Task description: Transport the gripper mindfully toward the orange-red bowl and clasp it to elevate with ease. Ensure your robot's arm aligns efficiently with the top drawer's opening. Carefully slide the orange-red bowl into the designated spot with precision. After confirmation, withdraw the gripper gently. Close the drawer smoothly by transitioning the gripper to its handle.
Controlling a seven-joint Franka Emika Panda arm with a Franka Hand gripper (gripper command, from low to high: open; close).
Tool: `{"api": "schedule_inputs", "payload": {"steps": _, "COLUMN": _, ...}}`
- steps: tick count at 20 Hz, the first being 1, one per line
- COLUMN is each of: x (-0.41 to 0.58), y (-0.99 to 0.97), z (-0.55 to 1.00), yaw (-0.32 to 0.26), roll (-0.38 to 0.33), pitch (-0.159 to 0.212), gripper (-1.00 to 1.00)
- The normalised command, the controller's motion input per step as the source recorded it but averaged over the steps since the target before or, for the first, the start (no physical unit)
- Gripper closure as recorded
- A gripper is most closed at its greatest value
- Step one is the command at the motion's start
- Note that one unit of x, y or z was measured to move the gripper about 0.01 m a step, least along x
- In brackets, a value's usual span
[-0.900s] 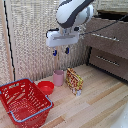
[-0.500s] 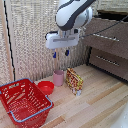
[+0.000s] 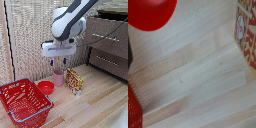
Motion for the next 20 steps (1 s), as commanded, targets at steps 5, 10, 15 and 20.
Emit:
{"api": "schedule_inputs", "payload": {"steps": 5, "x": 0.0, "y": 0.28, "z": -0.45, "yaw": -0.094, "roll": -0.085, "pitch": 0.046, "gripper": -1.0}}
{"api": "schedule_inputs", "payload": {"steps": 10, "x": 0.0, "y": 0.26, "z": -0.44, "yaw": -0.084, "roll": -0.079, "pitch": 0.033, "gripper": -1.0}}
{"api": "schedule_inputs", "payload": {"steps": 15, "x": 0.001, "y": 0.19, "z": -0.43, "yaw": -0.068, "roll": -0.065, "pitch": 0.006, "gripper": -1.0}}
{"api": "schedule_inputs", "payload": {"steps": 20, "x": 0.153, "y": 0.14, "z": -0.32, "yaw": -0.01, "roll": -0.032, "pitch": -0.062, "gripper": -1.0}}
